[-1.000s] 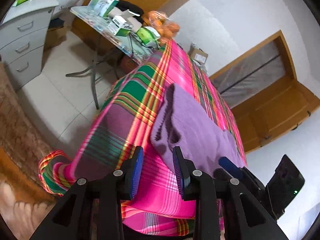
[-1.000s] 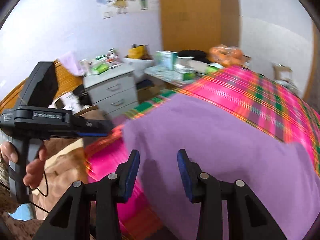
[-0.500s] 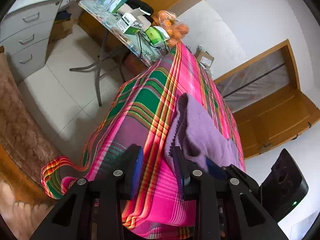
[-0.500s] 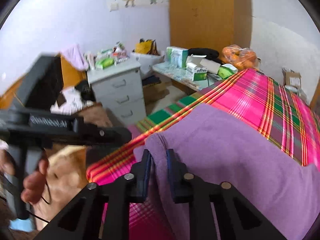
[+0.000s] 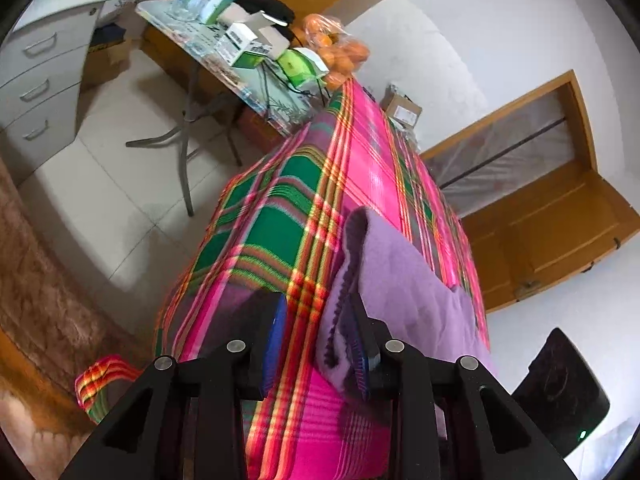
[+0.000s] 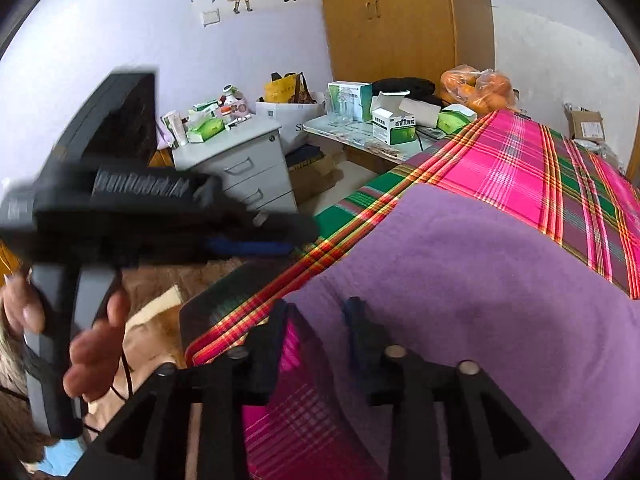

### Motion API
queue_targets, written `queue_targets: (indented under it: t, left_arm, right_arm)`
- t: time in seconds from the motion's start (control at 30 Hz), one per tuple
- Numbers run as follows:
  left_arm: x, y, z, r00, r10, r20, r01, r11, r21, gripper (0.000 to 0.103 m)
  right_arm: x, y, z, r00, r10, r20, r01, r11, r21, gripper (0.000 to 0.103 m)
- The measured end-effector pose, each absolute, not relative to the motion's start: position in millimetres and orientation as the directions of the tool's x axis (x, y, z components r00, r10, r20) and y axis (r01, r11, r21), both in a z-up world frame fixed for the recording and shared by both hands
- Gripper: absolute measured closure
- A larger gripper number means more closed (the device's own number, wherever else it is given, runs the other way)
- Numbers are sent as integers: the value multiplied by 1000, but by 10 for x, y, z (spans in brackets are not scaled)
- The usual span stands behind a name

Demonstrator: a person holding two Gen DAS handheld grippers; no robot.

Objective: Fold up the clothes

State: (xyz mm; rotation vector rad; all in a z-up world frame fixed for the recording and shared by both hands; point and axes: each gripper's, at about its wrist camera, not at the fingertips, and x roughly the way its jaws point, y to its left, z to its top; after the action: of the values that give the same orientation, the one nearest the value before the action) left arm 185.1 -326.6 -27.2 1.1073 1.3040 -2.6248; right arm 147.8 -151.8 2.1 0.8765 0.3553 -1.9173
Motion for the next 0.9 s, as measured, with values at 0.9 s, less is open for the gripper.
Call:
queue_targets:
  t: [0.9]
  left_arm:
    - [1238, -3320, -273, -617, 467, -634, 279, -624, -731, 64]
  right_arm:
    - [1618, -1427, 150, -439, -651, -619, 847, -530, -43, 84]
